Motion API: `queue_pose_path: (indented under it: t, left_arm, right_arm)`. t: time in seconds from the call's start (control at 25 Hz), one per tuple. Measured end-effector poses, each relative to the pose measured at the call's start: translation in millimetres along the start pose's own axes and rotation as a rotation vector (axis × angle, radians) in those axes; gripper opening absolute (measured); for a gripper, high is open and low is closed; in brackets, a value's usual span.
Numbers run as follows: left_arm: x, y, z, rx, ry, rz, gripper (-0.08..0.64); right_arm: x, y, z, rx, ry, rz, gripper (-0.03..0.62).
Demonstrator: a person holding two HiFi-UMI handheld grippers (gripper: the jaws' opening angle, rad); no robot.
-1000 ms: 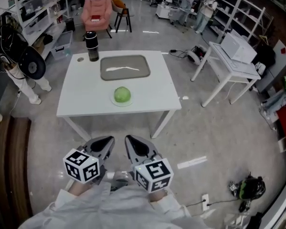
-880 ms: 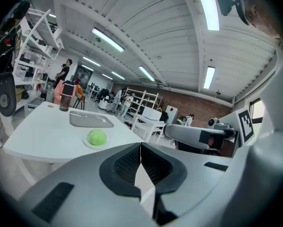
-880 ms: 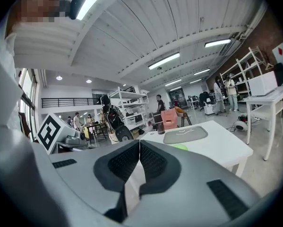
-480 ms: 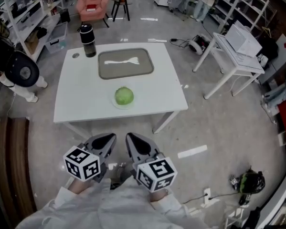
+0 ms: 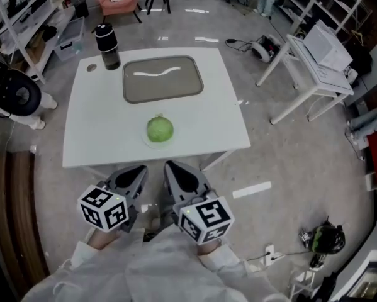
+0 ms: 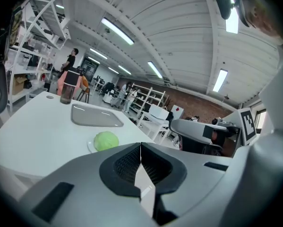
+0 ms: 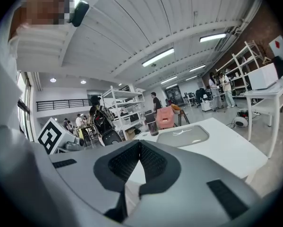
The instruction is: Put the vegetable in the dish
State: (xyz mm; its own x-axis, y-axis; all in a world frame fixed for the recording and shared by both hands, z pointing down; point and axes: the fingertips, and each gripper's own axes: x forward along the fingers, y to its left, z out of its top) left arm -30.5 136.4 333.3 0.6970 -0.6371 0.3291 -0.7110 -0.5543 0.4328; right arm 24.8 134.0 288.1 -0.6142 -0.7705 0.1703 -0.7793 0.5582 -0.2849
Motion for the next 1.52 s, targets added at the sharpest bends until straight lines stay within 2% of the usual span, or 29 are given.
queue_pose_path:
  t: [0.12,0.28,0.56,0.8,1.0,1.52]
  left_arm:
    - [24.1,14.8,22.0,0.005,-0.018,0.015,0.009]
    - [52.0,38.2,52.8,0.017,-0.039,0.033,0.009]
    - [86.5,74.2,89.9,-0.02,-0.077,0.065,0.009]
    - [115.6,98.9,101.5,0.009,-0.043,0.111,0.009]
    - [135.4,107.5,107.7,-0.013,-0.043,0.12,0.008]
    - [141.0,141.1,104.5,-0.08,-0.01,0.156,0.009]
  right_arm:
    - [22.6,-26.2,11.0,-0.023,0.021,0.005,0.014]
    - [58.2,-50.7,33.9,-0.034,-0.005,0.021,0.014]
    - [101.4,-88.7,60.4,-0.035,-0.009,0.052,0.014]
    - [122.4,-124.3,80.6,-0.061,-0.017,0.059,0.014]
    - [135.3,-153.0,83.0,-0.063,-0.003,0.065,0.014]
    - [162.0,-172.3,62.3,-0.052,0.079,0.048,0.014]
